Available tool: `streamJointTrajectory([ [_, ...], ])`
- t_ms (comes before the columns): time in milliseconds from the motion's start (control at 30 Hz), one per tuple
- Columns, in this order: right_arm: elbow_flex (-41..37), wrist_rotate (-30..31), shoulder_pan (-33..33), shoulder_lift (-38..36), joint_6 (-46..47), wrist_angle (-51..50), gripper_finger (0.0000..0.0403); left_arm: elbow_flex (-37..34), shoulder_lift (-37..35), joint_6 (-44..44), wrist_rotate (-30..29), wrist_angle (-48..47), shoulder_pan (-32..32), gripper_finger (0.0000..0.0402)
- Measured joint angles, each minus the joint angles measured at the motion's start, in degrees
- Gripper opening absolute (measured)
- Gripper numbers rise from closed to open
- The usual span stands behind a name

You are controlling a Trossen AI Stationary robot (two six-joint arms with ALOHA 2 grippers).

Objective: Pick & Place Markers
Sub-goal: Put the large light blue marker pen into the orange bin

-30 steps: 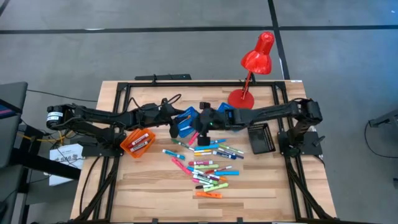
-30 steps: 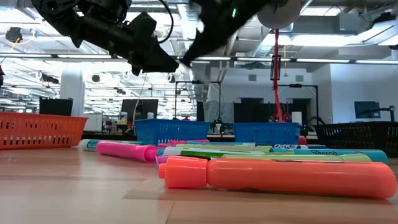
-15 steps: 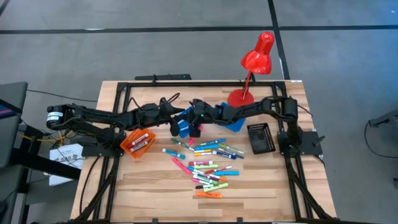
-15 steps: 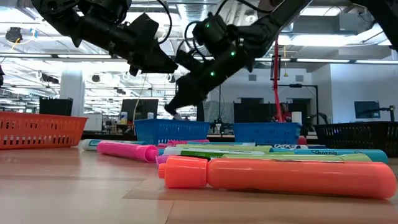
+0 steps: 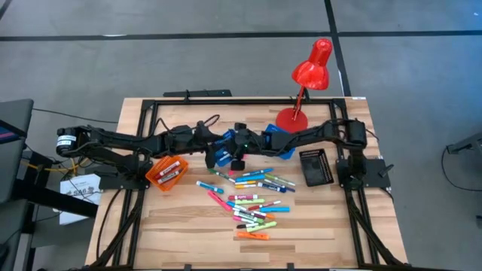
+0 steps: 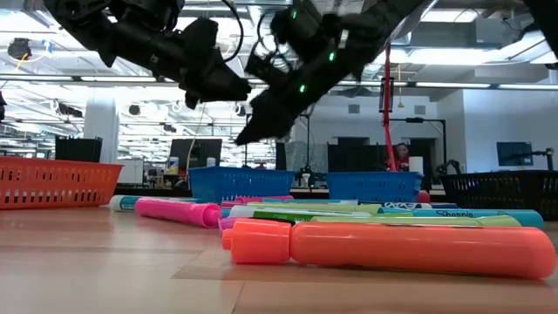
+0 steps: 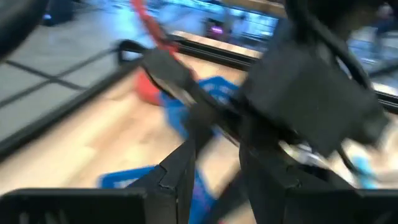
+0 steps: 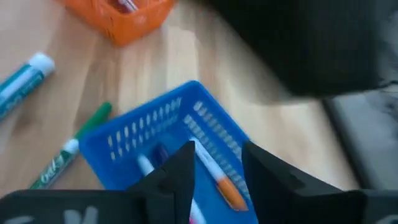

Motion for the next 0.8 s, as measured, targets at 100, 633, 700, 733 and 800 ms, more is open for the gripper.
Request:
streamJointTrajectory([
  [100, 0.0, 6.2, 2.5, -5.3, -2.6, -7.9, 0.0135, 0.0, 0.0, 0.4, 8.9, -1.4, -1.2, 0.0121],
  [633, 0.0, 9.8, 15.6, -24.3, 26.1, -39.6, 0.0122, -10.6, 0.0, 0.6, 16.3, -12.2, -12.5, 0.0121],
  [700, 0.0, 9.8, 16.1, -23.3, 24.0, -38.5, 0.0123, -11.7, 0.0, 0.6, 13.4, -12.0, -13.5, 0.0121],
  [733, 0.0, 9.8, 16.3, -22.8, 23.1, -38.5, 0.0123, -12.2, 0.0, 0.6, 11.8, -12.0, -14.0, 0.0121],
  [800, 0.0, 9.8, 16.2, -21.3, 22.2, -38.1, 0.0122, -12.8, 0.0, 0.6, 10.4, -11.9, -14.3, 0.0121],
])
